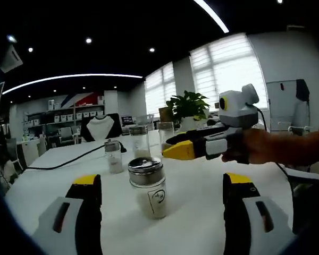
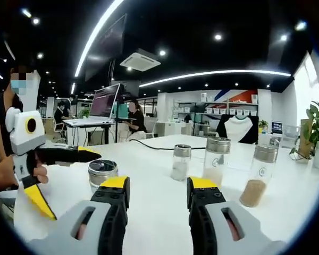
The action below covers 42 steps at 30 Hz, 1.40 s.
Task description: Rotate the seasoning bottle until the label or dispensing opening points toward the visible target arrow and the bottle remains upright within the marked orientation range
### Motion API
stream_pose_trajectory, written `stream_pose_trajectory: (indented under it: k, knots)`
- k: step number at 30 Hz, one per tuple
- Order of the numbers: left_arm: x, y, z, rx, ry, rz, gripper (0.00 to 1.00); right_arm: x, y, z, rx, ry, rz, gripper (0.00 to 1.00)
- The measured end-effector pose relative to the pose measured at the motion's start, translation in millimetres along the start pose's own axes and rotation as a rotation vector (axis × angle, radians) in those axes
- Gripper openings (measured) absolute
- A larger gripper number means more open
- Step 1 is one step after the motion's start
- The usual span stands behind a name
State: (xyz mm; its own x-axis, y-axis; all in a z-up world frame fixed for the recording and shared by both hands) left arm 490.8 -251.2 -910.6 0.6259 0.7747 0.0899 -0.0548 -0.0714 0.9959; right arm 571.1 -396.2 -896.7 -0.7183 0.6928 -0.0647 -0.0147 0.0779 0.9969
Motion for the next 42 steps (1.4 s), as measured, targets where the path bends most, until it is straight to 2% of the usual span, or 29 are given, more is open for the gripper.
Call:
stream_pose_trajectory:
  k: [6,17,19,21,28,31,34,35,38,40,42]
  knots:
    - [-0.8,0.6,-3,0.001,0.012,-0.016,1.0,-6,-0.1,29,0.008,-0.022,-0.03,0.41]
    - [0.3,1.0,-6,0.001,0.013,-0.027,1.0,-24,-5.7,81,0.017,-0.052,-0.032,0.41]
    - [0.7,1.9,-7,0.002,0.014,-0.028,1.0,-28,-8.8,90,0.04,-0.083,-0.014,0.4]
    - [1.7,3.0,-8,-0.005,0.015,-0.027,1.0,-30,-8.7,97,0.032,-0.091,0.015,0.38]
    - [3.7,3.0,-10,-0.01,0.017,-0.034,1.0,-32,-9.5,112,0.042,-0.152,-0.001,0.36]
    - [3.3,3.5,-12,-0.015,0.015,-0.04,1.0,-37,-8.1,118,0.041,-0.204,-0.022,0.35]
    - [2.5,6.3,-14,-0.037,0.018,-0.036,1.0,-40,-7.0,123,0.033,-0.24,-0.023,0.35]
    - [2.4,8.3,-14,-0.057,0.026,-0.019,1.0,-40,-5.5,125,0.018,-0.256,-0.053,0.34]
    - [1.6,8.5,-15,-0.048,0.017,-0.017,1.0,-41,-7.8,133,0.031,-0.255,-0.105,0.33]
    - [1.3,8.7,-15,-0.044,0.013,-0.022,1.0,-42,-7.4,136,0.02,-0.251,-0.06,0.33]
    - [1.4,9.0,-16,-0.046,0.01,-0.025,1.0,-41,-6.6,141,0.013,-0.245,-0.057,0.33]
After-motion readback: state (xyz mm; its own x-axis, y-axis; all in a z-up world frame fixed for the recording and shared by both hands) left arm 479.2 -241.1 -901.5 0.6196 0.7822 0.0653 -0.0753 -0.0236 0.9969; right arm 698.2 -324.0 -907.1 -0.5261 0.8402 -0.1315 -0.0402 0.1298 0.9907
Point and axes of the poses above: the point that each gripper's makers call its tool centre point, and the gripper's own axes: z roughly forward along the fingers, x roughly to its left, y roughly out of its top, the point moved 7 cm from there along -z, roughly backward along the fingers, and after that the axes turned 3 degrees about -x, right-handed, at the moved point
